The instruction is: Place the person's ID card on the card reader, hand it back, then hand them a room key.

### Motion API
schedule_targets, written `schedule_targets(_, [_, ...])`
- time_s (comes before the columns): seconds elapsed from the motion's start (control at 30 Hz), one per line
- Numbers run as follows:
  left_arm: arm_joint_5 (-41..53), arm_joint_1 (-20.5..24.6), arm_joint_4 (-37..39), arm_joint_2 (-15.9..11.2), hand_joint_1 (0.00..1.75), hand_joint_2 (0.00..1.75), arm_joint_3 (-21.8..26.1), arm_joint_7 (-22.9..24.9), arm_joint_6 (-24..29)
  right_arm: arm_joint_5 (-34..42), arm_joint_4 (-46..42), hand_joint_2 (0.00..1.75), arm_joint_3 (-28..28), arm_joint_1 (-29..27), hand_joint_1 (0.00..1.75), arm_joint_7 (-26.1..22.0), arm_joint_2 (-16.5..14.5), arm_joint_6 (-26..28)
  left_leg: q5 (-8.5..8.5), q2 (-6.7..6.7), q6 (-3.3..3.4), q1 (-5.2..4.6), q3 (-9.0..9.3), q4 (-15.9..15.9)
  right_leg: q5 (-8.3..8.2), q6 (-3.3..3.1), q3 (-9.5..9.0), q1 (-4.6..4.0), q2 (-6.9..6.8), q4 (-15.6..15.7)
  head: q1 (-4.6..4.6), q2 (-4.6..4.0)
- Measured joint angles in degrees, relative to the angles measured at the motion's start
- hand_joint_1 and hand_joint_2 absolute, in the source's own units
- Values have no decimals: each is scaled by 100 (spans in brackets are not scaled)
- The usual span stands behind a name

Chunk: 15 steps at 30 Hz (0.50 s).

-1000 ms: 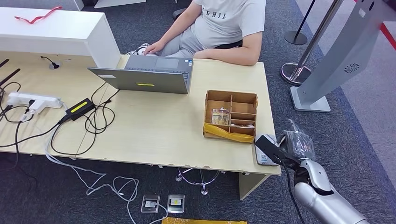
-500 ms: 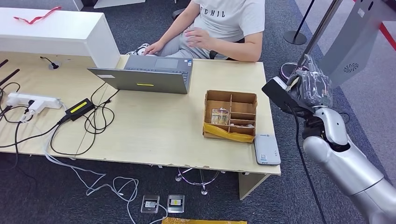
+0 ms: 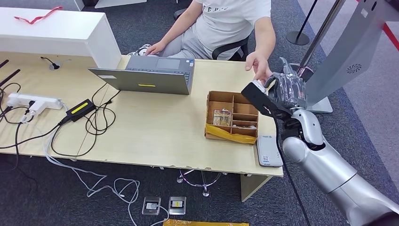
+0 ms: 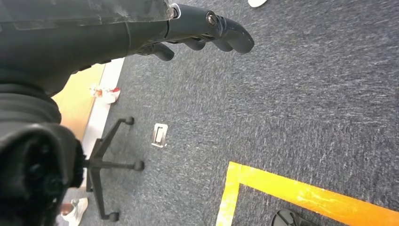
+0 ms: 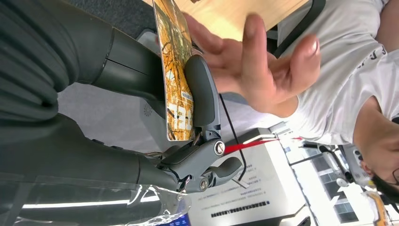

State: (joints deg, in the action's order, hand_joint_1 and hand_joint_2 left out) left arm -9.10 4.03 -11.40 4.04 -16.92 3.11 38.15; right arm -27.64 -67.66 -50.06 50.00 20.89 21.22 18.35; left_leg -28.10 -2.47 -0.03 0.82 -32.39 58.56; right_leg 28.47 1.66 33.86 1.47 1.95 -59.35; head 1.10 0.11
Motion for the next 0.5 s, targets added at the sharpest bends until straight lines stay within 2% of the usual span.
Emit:
schedule_targets(0.17, [22,-1,-1,-10,0,0,-138,-53,-9,17,74,175,-83,-62,175,55,-32,80,0,1,0,0,1,0,0,0,2,0,1,0,-1,-1])
schedule_targets(0.2, [22,-1,-1,-10,0,0,-147,-71,-8,17,81,175,-88,-80,169,72,-32,95,0,1,0,0,1,0,0,0,3,0,1,0,-1,-1])
schedule_targets(0.33, [8,-10,-32,-10,0,0,-208,-153,5,-8,108,175,-92,-110,4,134,-28,151,0,3,0,0,2,0,0,0,3,0,3,1,0,-1])
schedule_targets(0.5, [-80,-16,-62,-7,0,0,-303,-239,21,-299,138,175,-116,-169,0,242,3,413,0,4,0,0,2,0,0,0,3,0,3,1,0,0])
